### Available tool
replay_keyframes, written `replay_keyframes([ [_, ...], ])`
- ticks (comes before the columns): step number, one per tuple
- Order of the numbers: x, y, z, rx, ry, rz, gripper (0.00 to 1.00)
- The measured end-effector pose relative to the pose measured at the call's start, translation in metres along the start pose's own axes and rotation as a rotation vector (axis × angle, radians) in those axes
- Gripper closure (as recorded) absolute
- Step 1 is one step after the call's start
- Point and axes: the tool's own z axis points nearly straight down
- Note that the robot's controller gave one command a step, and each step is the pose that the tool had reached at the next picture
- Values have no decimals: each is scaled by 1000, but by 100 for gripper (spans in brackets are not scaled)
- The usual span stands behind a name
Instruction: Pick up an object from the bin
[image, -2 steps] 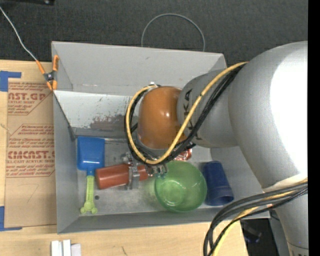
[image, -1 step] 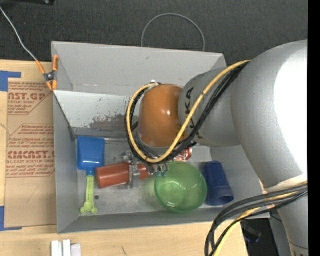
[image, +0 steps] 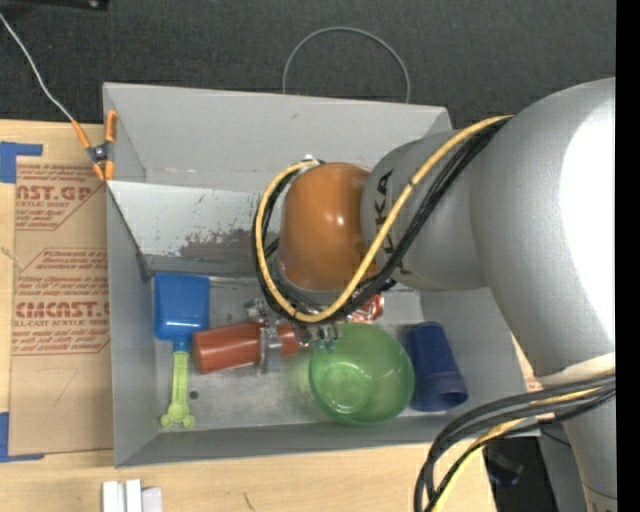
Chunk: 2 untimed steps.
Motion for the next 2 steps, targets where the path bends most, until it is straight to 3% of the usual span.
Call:
replay_keyframes([
  [2,2,0,-22,1,9,0,100],
])
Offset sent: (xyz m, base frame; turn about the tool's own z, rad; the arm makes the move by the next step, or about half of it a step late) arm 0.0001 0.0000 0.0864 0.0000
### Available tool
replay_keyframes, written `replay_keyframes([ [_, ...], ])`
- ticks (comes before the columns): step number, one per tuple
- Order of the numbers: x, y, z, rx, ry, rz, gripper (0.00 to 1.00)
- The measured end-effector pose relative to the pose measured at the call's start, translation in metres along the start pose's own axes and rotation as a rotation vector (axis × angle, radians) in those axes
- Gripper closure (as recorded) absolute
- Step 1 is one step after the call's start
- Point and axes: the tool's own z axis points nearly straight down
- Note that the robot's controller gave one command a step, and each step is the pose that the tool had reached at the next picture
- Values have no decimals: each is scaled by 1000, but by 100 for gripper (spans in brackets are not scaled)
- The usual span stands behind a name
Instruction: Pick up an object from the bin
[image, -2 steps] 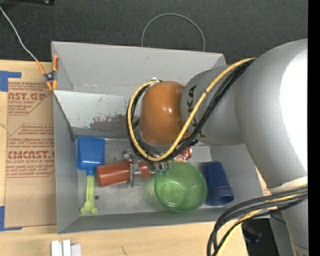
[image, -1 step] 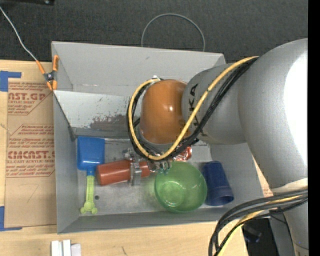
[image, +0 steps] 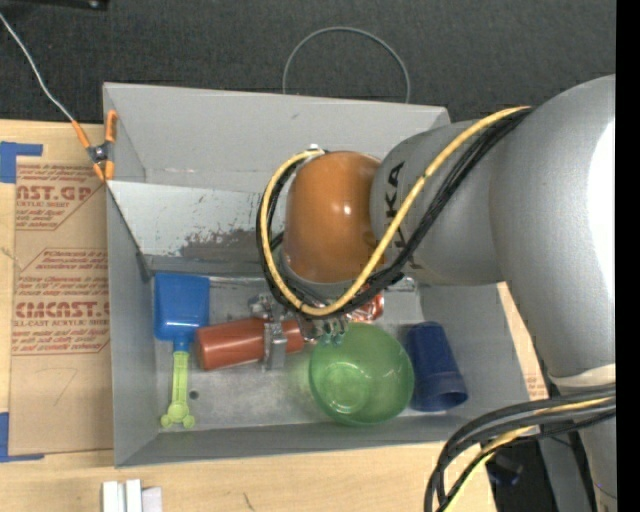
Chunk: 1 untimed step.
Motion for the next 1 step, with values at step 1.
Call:
replay_keyframes([
  [1,-1,0,-20,0,-5,0,100],
])
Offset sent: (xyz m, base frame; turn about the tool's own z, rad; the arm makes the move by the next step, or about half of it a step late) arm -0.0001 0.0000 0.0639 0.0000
